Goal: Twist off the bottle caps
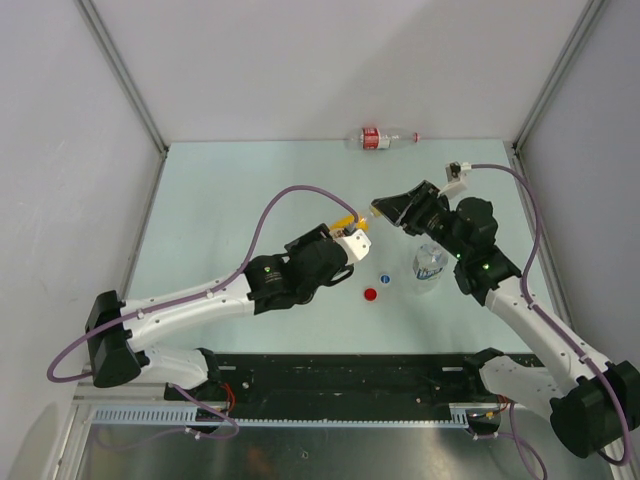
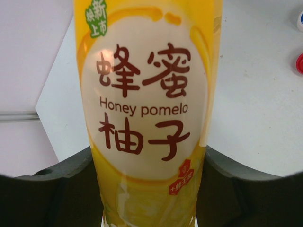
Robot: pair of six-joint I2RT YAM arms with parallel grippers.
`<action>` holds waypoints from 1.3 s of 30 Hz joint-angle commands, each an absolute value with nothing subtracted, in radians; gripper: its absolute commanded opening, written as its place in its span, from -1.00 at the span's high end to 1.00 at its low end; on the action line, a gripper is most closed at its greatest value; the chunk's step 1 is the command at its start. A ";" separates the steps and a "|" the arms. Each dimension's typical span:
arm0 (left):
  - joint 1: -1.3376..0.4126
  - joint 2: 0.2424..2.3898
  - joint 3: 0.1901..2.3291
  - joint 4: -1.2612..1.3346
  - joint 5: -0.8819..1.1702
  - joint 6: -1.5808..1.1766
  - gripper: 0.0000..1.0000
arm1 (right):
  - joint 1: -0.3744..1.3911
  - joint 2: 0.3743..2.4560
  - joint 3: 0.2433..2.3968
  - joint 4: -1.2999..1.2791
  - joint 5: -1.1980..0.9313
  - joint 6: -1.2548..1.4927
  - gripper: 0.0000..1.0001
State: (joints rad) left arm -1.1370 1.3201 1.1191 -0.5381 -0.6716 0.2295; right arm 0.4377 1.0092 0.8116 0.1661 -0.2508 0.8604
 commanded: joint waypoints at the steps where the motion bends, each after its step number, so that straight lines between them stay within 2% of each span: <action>1: -1.144 1.293 1.120 -0.500 -0.698 0.239 0.35 | 0.444 0.997 0.797 0.198 -0.254 0.875 -0.06; 7: -1.144 1.292 1.118 -0.499 -0.694 0.240 0.35 | 0.442 1.006 0.787 0.227 -0.267 0.904 -0.02; 11: -1.145 1.295 1.118 -0.500 -0.692 0.240 0.35 | 0.440 1.007 0.776 0.251 -0.269 0.926 0.09; 14: -1.146 1.295 1.120 -0.499 -0.689 0.239 0.36 | 0.438 1.005 0.758 0.291 -0.275 0.953 0.29; 18: -1.147 1.294 1.120 -0.500 -0.688 0.240 0.36 | 0.434 1.004 0.738 0.335 -0.286 0.975 0.83; 20: -1.147 1.294 1.120 -0.499 -0.684 0.239 0.36 | 0.433 0.999 0.735 0.340 -0.287 0.971 0.96; 28: -1.146 1.261 1.122 -0.497 -0.636 0.225 0.42 | 0.433 0.932 0.719 0.375 -0.285 0.914 1.00; 39: -1.134 1.194 1.140 -0.483 -0.327 0.199 0.47 | 0.433 0.865 0.712 0.479 -0.405 0.842 1.00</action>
State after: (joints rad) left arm -1.1351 1.2278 1.1179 -0.5243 -0.5152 0.2058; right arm 0.4297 0.9081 0.7078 0.3698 -0.3359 0.8864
